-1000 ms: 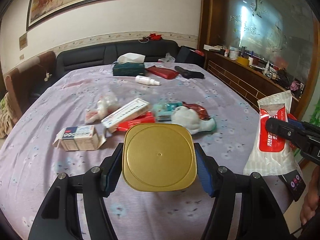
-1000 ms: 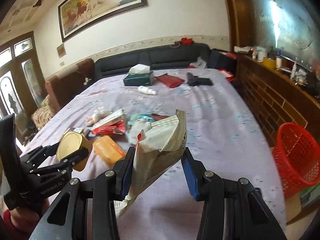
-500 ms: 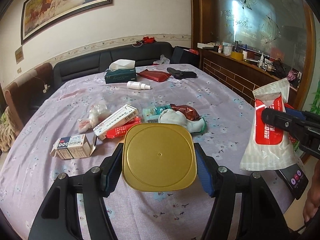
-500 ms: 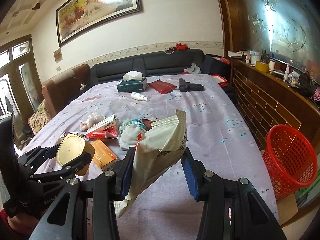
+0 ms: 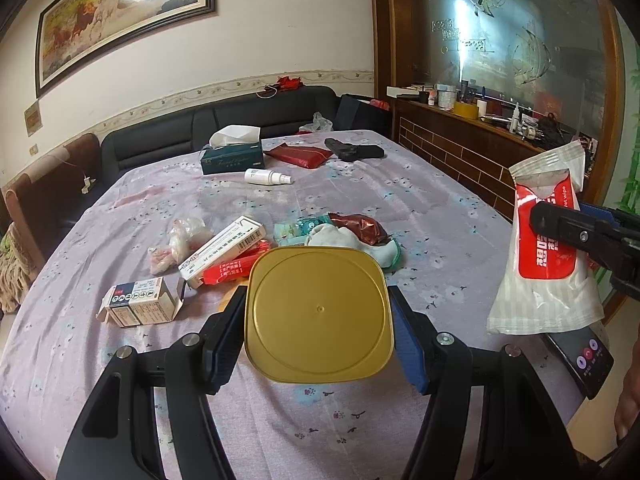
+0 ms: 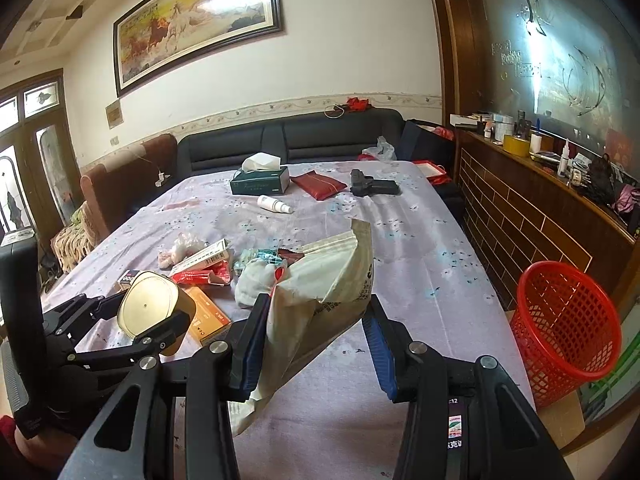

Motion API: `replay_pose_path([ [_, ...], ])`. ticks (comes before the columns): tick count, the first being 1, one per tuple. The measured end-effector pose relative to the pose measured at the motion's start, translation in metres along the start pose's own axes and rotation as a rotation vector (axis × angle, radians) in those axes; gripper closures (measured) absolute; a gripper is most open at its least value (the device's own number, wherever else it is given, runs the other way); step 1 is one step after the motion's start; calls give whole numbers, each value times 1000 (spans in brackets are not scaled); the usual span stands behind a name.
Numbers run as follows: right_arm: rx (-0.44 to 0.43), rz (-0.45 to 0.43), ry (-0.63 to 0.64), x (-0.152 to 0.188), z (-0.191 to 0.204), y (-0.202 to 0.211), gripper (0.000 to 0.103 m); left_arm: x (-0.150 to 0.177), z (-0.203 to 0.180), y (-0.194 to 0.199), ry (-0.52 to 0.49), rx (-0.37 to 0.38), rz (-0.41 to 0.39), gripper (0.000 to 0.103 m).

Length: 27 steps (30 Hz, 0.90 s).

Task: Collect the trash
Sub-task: 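Carry the gold tin and white bag to the red basket and release both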

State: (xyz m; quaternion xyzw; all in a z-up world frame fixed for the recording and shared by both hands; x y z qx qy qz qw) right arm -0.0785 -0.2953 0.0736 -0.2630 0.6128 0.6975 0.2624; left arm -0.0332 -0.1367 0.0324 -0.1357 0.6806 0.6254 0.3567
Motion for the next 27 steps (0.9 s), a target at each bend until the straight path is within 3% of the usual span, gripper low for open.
replay_pose_path([
  [8,-8,-9,-20,-1,-13,13,53,-8,-9,2,-1,56,5,38],
  [17,-44,-27,-87,0,-56,37,53,-22,-38,5,-49,99,2,38],
  [27,12,-66,-134,13,-108,58,53,-36,-93,2,-124,172,10,38],
])
Point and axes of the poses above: each gripper's, at about its wrist camera, not at the fingertips, and y roughly against the way its jaws point, z to its left, x to its underside, the point moved 9 cm from there along -y, roughly the way its jaws point, and after that the axes turned 14 degrees about z, right-handed, at the moved point
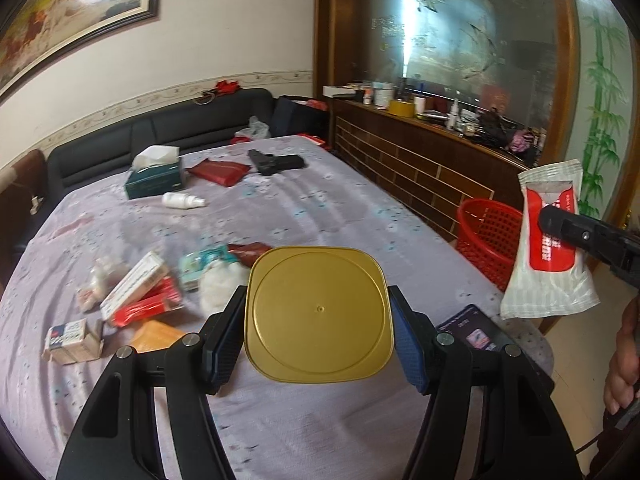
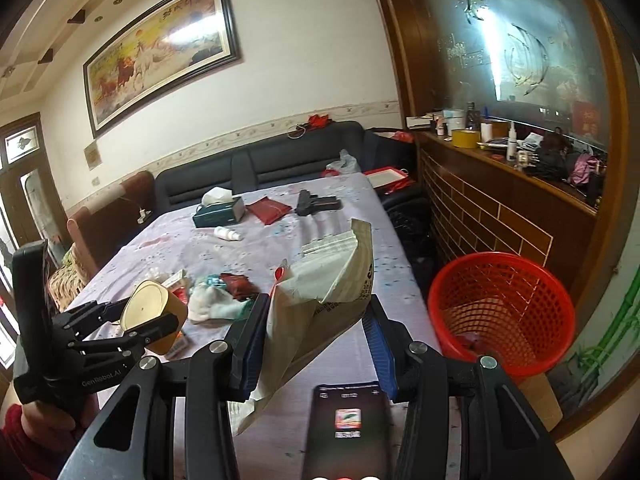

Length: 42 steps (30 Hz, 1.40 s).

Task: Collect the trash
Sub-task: 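Carry the gold tin and white bag to the red basket and release both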

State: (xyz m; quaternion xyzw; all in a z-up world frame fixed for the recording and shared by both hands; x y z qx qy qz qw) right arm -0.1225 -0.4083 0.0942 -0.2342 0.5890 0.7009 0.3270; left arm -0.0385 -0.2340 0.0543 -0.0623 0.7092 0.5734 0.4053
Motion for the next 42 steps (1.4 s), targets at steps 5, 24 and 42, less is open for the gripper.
replay_pose_path([
  [5,8,-2,-26,2,-18,2,53,-8,-25,-6,-48,16,-2,38],
  [24,35,-16,-72,5,-50,7,53,-20,-70,-23,-129,22,21,38],
  [42,232,-118,-220,-13,-161,50,53,-73,-155,-42,-209,205,59,38],
])
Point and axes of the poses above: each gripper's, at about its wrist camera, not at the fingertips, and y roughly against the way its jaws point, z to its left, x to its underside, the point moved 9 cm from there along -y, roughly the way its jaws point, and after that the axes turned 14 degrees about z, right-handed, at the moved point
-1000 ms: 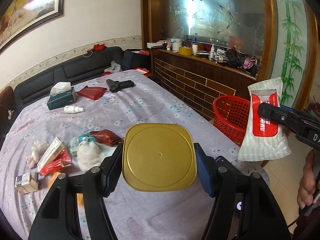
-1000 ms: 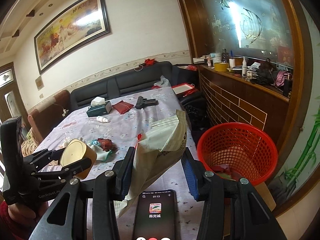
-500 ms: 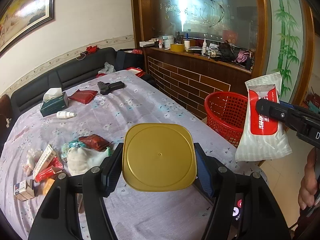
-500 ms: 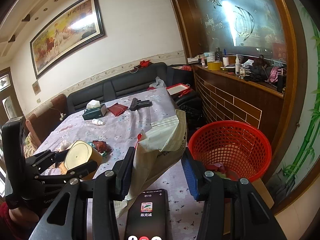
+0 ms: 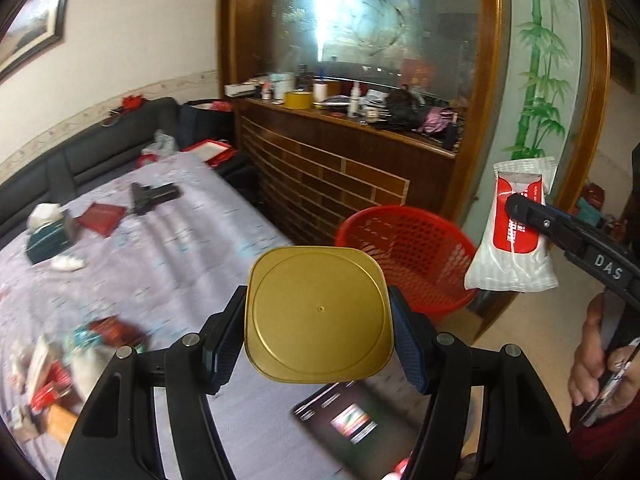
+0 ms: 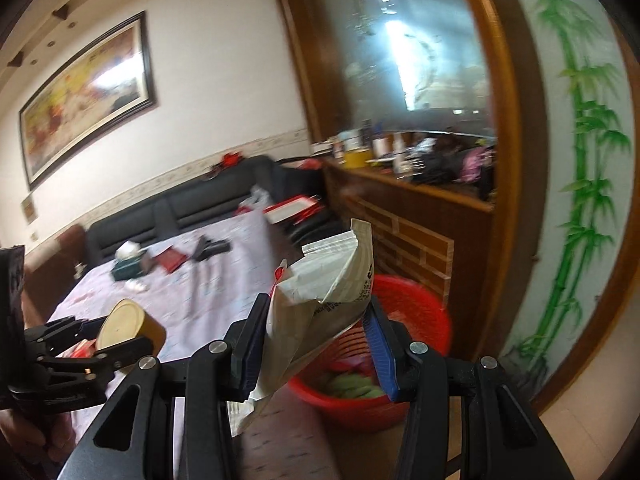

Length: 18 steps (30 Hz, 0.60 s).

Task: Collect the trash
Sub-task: 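Carry the gold tin and white bag to the red basket and release both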

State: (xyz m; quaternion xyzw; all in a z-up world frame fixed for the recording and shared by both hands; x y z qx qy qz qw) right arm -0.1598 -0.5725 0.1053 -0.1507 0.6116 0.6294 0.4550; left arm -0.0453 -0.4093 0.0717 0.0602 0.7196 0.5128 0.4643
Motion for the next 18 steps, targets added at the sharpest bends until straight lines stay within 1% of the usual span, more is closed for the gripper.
replay_pose_path([
  [3,29,5,-21,-8,-22,-7,53,-20,-16,-20,3,47,13,38],
  [5,36,14,-32,-14,-33,-14,53,-31,-26,-35,12,92,30,38],
  [8,51,26,-38,-21,-45,-25,52,-45,-39,-61,26,137,58,38],
  [12,67,45,-32,-30,-56,-43,50,-56,-50,-90,49,177,87,38],
  [13,70,53,-30,-31,-58,-49,50,-57,-51,-96,58,189,96,36],
  [14,75,60,-30,-31,-61,-54,50,-58,-51,-103,72,200,107,31],
  [15,73,67,-34,-31,-62,-58,48,-58,-51,-109,85,214,121,28],
  [18,20,79,-47,-32,-64,-65,26,-57,-50,-112,96,222,130,28],
])
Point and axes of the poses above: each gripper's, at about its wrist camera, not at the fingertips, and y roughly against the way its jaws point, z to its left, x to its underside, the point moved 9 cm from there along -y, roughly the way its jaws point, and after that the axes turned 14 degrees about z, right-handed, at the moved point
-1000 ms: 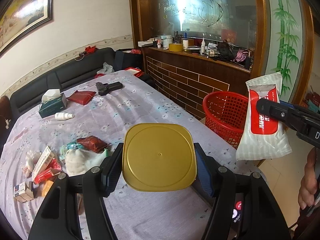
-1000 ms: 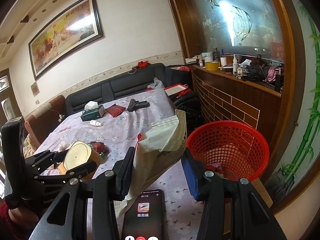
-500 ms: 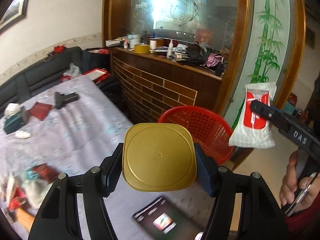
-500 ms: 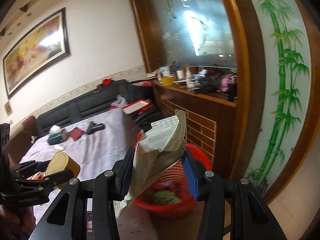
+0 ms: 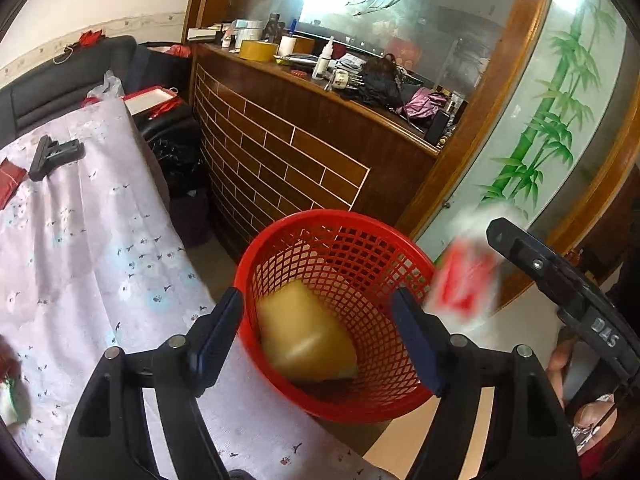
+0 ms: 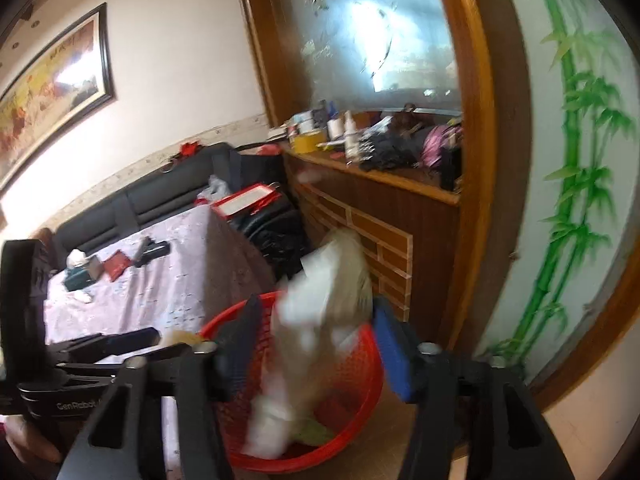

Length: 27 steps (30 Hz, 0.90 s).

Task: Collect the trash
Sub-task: 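Carry the gold tin and white bag to the red basket and release both, then grasp the white barcoded medicine box with the left tool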

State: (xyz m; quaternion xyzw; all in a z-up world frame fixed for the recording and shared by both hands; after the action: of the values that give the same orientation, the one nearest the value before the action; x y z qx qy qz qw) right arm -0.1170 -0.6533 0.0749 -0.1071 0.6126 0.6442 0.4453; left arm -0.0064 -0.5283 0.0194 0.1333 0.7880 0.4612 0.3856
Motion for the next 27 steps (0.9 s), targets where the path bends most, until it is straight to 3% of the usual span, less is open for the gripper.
replay_pose_path([
  [4,13,-20,0,0,1,7,26,2,1,15,-22,-25,-30,28],
  [11,-50,-9,12,15,26,29,26,26,23,57,-13,-86,-76,28],
  [19,-211,33,115,39,107,50,26,75,73,122,52,-156,-130,27],
  [27,-328,139,282,71,205,43,26,150,173,197,179,-275,-162,26],
])
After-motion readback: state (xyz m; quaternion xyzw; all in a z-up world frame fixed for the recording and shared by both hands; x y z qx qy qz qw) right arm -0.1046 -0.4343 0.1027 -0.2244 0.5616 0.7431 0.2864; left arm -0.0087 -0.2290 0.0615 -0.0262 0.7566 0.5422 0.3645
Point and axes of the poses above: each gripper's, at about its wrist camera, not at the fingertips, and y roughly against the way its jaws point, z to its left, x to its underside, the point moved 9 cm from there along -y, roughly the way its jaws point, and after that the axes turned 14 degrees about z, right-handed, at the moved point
